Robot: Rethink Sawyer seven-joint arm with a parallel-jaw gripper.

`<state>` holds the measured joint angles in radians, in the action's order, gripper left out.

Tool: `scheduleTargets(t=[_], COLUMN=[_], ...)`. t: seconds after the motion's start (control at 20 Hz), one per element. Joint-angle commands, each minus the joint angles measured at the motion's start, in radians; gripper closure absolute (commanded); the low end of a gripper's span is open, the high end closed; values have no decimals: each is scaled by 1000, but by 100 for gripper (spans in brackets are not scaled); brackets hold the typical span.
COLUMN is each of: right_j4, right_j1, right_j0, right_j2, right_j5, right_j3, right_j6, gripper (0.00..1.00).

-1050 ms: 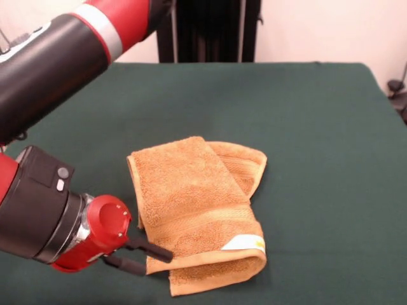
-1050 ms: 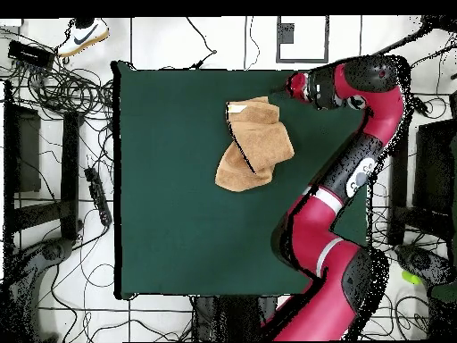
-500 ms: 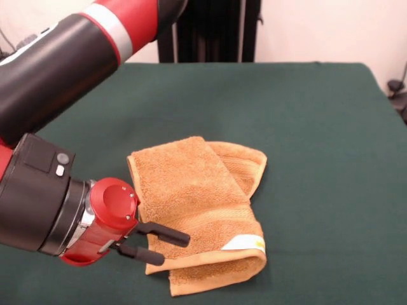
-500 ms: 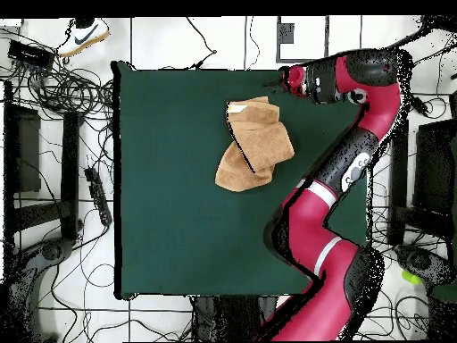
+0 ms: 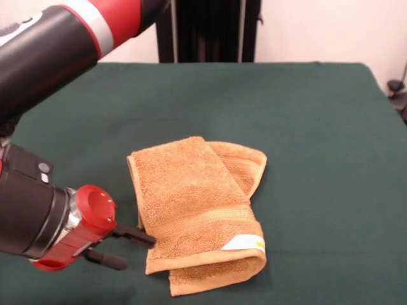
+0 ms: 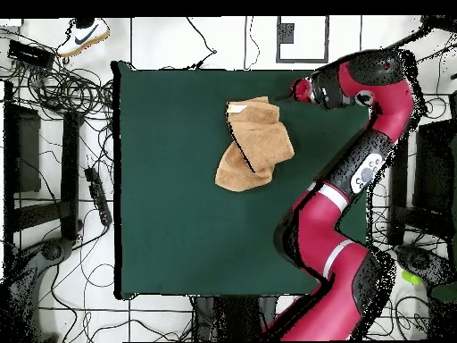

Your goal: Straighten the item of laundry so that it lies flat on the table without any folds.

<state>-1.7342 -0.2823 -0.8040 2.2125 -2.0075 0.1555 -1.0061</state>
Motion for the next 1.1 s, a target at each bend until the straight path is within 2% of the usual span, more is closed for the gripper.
scheduleTargets(t=[0.05, 0.25, 0.55, 0.75, 0.9, 1.1], right_j4=[-36, 82, 330, 445, 514, 573], right_j1=[24, 20, 7, 7, 20, 47], right_j0=[11, 1, -68, -112, -167, -230], right_j2=[-123, -190, -388, -496, -585, -674], right_j5=[28, -32, -20, 48, 134, 248], right_j3=[-1, 58, 288, 416, 560, 722], right_j6=[338, 235, 8, -70, -117, -195], gripper=[0, 0, 0, 0, 0, 0])
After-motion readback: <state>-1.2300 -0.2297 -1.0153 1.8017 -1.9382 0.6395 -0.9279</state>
